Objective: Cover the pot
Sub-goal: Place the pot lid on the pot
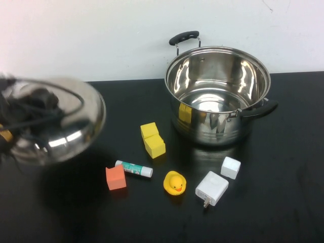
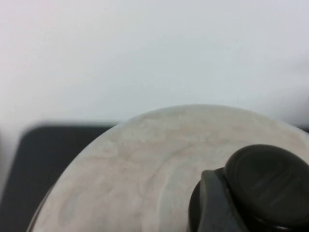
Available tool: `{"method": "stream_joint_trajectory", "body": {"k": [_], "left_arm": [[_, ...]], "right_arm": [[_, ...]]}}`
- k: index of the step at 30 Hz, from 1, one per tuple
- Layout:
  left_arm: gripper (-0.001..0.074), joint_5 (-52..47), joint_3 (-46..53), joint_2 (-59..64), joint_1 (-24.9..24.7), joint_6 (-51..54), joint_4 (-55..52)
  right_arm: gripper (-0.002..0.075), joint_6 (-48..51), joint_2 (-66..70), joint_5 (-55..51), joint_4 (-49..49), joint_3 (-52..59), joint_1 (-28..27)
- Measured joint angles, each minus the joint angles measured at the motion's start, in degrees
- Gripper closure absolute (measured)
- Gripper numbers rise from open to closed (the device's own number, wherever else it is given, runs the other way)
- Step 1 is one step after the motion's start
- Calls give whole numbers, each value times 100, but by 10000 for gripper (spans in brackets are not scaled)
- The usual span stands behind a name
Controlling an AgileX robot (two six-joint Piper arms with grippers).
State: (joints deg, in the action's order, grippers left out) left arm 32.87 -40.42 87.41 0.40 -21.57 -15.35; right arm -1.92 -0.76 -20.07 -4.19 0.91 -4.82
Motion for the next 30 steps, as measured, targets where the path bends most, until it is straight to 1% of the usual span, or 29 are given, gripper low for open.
{"method": "stream_joint_trajectory", "body": {"k": [3, 5, 7, 9, 10, 12, 15, 17, 19, 22, 26, 28, 30], "left_arm": [[405, -507, -339, -607, 0, -505, -467], [405, -643, -640, -899, 0, -1320, -1082], [405, -569, -1015, -1067, 0, -2383, -2034], [405, -195, -1504, -1060, 0, -3751, -3159], [405, 24, -1764, -1013, 0, -4273, -3603], [405, 707, -2313, -784, 0, -5415, -4537], [405, 1516, -3067, -271, -40, -6603, -5316], [405, 1617, -3497, 97, -180, -7092, -5645], [405, 1416, -3927, 483, -372, -7355, -5928], [405, 844, -4477, 944, -822, -7453, -6502], [405, -181, -5106, 1426, -1588, -7335, -7356], [405, -682, -5334, 1655, -1882, -7310, -7514], [405, -907, -5535, 1886, -2125, -7286, -7537]], "right_arm": [[728, 0, 0, 0, 0, 0, 0], [728, 0, 0, 0, 0, 0, 0], [728, 0, 0, 0, 0, 0, 0], [728, 0, 0, 0, 0, 0, 0], [728, 0, 0, 0, 0, 0, 0], [728, 0, 0, 0, 0, 0, 0], [728, 0, 0, 0, 0, 0, 0], [728, 0, 0, 0, 0, 0, 0], [728, 0, 0, 0, 0, 0, 0], [728, 0, 0, 0, 0, 0, 0], [728, 0, 0, 0, 0, 0, 0], [728, 0, 0, 0, 0, 0, 0], [728, 0, 0, 0, 0, 0, 0]]}}
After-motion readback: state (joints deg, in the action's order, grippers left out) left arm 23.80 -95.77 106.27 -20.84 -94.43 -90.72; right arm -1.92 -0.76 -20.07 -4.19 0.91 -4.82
